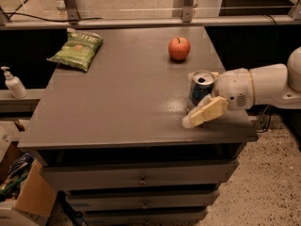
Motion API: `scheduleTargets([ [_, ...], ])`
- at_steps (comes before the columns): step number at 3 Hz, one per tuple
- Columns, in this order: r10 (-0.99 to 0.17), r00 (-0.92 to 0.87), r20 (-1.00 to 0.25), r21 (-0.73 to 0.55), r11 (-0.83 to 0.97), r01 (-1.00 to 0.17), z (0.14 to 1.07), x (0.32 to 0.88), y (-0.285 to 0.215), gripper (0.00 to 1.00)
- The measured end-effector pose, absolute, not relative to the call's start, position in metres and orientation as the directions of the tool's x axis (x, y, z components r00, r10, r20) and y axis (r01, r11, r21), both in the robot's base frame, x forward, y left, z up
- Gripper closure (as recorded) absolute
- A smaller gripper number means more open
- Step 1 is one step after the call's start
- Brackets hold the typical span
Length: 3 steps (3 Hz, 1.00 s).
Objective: Knock redbull can over
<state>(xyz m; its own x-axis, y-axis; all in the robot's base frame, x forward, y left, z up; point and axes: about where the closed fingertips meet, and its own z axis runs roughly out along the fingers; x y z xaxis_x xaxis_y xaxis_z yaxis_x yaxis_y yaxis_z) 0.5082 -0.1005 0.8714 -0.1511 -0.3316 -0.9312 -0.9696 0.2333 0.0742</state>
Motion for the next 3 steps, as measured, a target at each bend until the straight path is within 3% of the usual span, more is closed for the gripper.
scheduleTargets([
  [1, -0.331, -0.140, -0.933, 0.079, 0.191, -0.978, 0.870, 0.516, -0.055, 0.00],
  [3, -0.337, -0.112, -0.935, 0.048, 0.193, -0.980, 0.889, 0.536, -0.008, 0.00],
])
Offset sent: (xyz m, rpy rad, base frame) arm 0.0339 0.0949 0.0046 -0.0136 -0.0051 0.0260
